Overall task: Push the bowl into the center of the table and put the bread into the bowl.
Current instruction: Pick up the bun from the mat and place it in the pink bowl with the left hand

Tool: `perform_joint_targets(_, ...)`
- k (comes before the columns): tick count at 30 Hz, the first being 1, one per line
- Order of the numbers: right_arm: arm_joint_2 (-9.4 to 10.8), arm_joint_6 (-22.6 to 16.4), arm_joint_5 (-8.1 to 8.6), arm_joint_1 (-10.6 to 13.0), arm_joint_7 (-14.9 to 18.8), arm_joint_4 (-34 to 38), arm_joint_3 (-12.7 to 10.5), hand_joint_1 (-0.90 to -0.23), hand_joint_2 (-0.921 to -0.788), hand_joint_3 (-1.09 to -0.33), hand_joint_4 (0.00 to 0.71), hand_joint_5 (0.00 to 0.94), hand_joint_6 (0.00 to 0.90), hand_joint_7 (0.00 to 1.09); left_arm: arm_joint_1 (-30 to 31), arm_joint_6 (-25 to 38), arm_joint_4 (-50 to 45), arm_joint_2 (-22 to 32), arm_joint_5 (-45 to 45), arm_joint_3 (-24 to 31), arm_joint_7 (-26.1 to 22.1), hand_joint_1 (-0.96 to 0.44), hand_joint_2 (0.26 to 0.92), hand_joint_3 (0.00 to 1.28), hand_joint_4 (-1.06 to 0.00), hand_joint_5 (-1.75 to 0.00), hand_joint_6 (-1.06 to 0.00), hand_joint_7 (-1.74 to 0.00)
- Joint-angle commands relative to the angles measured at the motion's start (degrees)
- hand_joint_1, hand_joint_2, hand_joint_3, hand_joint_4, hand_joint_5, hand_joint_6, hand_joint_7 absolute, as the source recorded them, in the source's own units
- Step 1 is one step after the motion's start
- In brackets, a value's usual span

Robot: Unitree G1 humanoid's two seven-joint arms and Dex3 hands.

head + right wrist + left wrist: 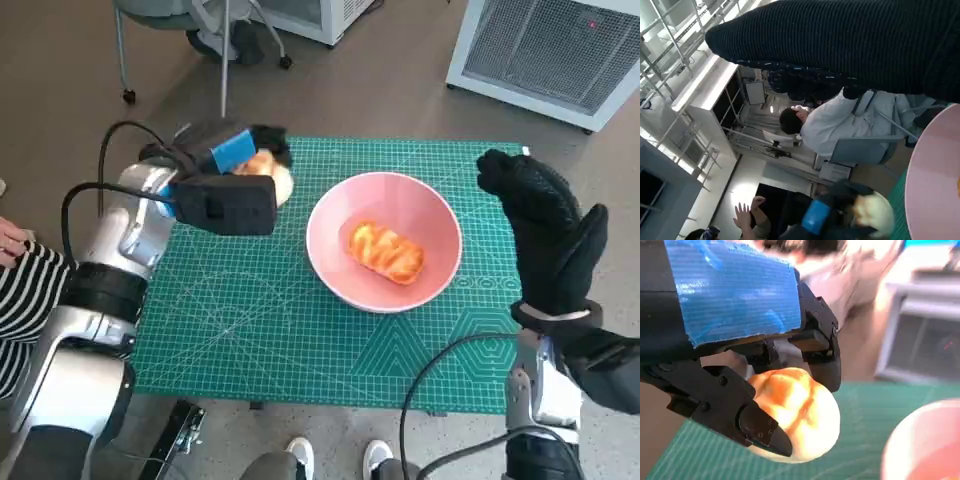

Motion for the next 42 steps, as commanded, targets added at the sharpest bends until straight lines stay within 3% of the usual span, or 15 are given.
perform_joint_targets(1, 0.07, 0.83, 0.04, 0.92, -0.16, 0.35, 0.05, -0.709, -0.921, -0.707, 0.146, 0.002, 0.042, 0.38, 2.29, 1.08, -7.63, 1.15, -2.42, 2.58, -2.42, 0.0, 0.895, 0.0, -0.87, -0.95, -0.7, -1.1)
perform_joint_targets(11, -0.03, 0.63, 0.19, 0.9, -0.08, 0.58, -0.19, -0.703, -0.921, -0.708, 0.146, 0.001, 0.041, 0.38, 4.86, 5.78, -22.43, 0.18, -3.46, 4.88, -6.56, 0.0, 0.901, 0.0, -0.86, -0.99, -0.68, -1.1)
perform_joint_targets(19, -0.09, 0.59, 0.19, 0.82, -0.2, 0.56, -0.33, -0.705, -0.921, -0.709, 0.145, 0.001, 0.039, 0.38, 5.18, 10.23, -31.17, -2.95, -2.61, 3.61, -8.67, 0.0, 0.905, 0.01, -0.85, -1.01, -0.67, -1.1)
perform_joint_targets(25, -0.22, 0.63, 0.02, 0.79, -0.5, 0.15, -0.52, -0.711, -0.921, -0.709, 0.145, 0.001, 0.039, 0.38, 4.41, 7.91, -29.13, -6.19, -2.04, 0.99, -7.99, 0.0, 0.894, 0.0, -0.87, -0.96, -0.71, -1.1)
perform_joint_targets(29, -0.34, 0.66, 0.04, 0.8, -0.53, -0.07, -0.71, -0.71, -0.921, -0.709, 0.145, 0.001, 0.036, 0.38, 3.81, 5.77, -25.6, -8.13, -1.84, -0.74, -7.84, 0.0, 0.893, 0.01, -0.83, -1.08, -0.74, -0.98)
perform_joint_targets(31, -0.42, 0.68, 0.02, 0.74, -0.57, -0.13, -0.81, -0.71, -0.921, -0.709, 0.145, 0.0, 0.036, 0.38, 3.45, 5.44, -23.72, -9.13, -2.1, -1.6, -8.74, 0.0, 0.905, 0.01, -0.8, -1.13, -0.71, -0.98)
perform_joint_targets(33, -0.52, 0.75, 0.0, 0.71, -0.65, -0.28, -0.91, -0.71, -0.921, -0.71, 0.145, 0.0, 0.035, 0.38, 3.05, 5.64, -21.83, -10.06, -2.6, -2.5, -10.36, 0.0, 0.913, 0.08, -0.74, -1.17, -0.58, -1.14)
perform_joint_targets(34, -0.56, 0.79, -0.01, 0.7, -0.68, -0.35, -0.95, -0.71, -0.921, -0.71, 0.145, 0.0, 0.035, 0.38, 2.85, 5.79, -21.12, -10.4, -2.82, -2.81, -11.15, -0.01, 0.867, 0.08, -0.66, -0.91, -0.49, -0.94)
perform_joint_targets(35, -0.62, 0.86, -0.02, 0.76, -0.74, -0.57, -1.02, -0.71, -0.921, -0.71, 0.145, 0.0, 0.035, 0.39, 2.52, 6.23, -20.29, -10.8, -3.15, -3.27, -12.62, -0.02, 0.852, 0.07, -0.65, -0.77, -0.48, -0.82)
perform_joint_targets(37, -0.73, 1.0, -0.03, 0.82, -0.85, -0.93, -1.16, -0.71, -0.921, -0.71, 0.145, 0.0, 0.034, 0.39, 1.79, 6.45, -18.2, -11.54, -3.88, -3.99, -15.18, -0.07, 0.814, 0.04, -0.55, -0.33, -0.45, -0.43)
perform_joint_targets(38, -0.78, 1.07, -0.02, 0.83, -0.9, -1.07, -1.22, -0.707, -0.921, -0.71, 0.145, 0.0, 0.034, 0.39, 1.44, 6.36, -17.12, -11.86, -4.22, -4.25, -16.24, -0.13, 0.802, 0.03, -0.48, -0.21, -0.41, -0.31)
perform_joint_targets(42, -0.85, 1.48, -0.18, 0.79, -1.31, -1.74, -1.32, -0.701, -0.921, -0.712, 0.144, 0.0, 0.033, 0.39, 0.23, 3.49, -11.83, -12.85, -5.76, -4.76, -18.81, -0.26, 0.791, 0.01, -0.36, -0.06, -0.36, -0.13)
